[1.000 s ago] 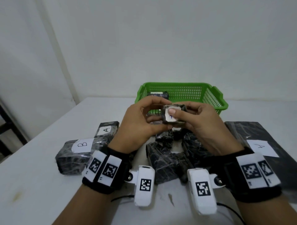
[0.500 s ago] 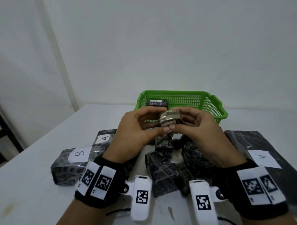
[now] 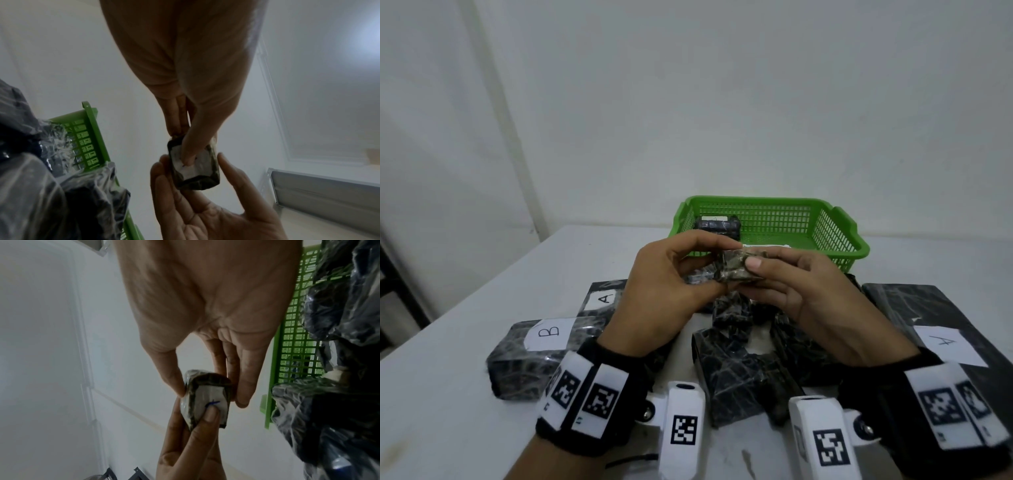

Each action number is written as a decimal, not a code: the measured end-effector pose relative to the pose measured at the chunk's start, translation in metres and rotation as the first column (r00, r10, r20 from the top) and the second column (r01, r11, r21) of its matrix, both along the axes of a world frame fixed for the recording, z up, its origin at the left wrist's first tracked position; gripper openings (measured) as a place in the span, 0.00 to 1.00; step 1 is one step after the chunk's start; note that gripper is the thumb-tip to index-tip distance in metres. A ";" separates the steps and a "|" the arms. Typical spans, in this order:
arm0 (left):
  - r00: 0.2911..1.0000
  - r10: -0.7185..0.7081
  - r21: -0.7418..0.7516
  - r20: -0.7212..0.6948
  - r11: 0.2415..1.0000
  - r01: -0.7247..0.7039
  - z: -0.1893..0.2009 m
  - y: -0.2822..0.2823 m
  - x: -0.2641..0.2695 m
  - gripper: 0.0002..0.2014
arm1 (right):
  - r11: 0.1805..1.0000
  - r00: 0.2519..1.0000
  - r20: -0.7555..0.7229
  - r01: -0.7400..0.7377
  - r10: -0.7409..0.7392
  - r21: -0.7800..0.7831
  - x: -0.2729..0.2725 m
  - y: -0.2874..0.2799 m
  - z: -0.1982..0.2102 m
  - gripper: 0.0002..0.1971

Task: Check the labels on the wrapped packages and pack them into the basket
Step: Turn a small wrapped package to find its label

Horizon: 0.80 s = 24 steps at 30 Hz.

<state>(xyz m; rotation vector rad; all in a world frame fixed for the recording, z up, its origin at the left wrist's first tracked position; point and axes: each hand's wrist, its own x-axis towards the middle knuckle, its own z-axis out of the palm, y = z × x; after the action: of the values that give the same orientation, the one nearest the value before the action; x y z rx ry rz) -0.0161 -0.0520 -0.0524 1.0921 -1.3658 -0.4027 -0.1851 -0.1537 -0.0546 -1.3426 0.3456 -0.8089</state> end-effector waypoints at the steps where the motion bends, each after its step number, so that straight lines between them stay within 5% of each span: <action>1: 1.000 0.001 -0.007 0.001 1.000 -0.001 0.000 0.000 0.000 0.20 | 1.000 1.000 0.004 -0.002 0.002 0.012 -0.001 -0.001 0.001 0.22; 11: 0.996 -0.006 0.041 0.088 0.999 0.002 -0.001 0.000 0.002 0.23 | 0.991 0.993 -0.055 0.102 -0.107 -0.086 0.005 0.002 -0.006 0.29; 14: 0.999 -0.029 0.129 0.042 0.991 0.023 -0.001 0.002 0.003 0.31 | 0.980 0.987 -0.032 0.153 -0.158 -0.126 0.000 -0.003 -0.004 0.33; 16: 1.000 -0.026 0.135 -0.009 0.991 0.027 -0.001 0.001 0.003 0.27 | 0.980 0.987 -0.038 0.149 -0.155 -0.129 -0.002 -0.004 -0.002 0.36; 24: 0.998 -0.045 0.113 -0.046 0.992 0.050 -0.001 0.001 0.005 0.29 | 0.998 0.997 -0.044 0.069 -0.070 -0.007 -0.001 -0.003 0.000 0.29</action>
<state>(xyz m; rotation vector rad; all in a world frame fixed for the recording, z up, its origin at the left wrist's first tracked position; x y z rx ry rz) -0.0106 -0.0514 -0.0530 1.1395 -1.3451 -0.5422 -0.1858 -0.1565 -0.0542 -1.3609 0.4273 -0.8391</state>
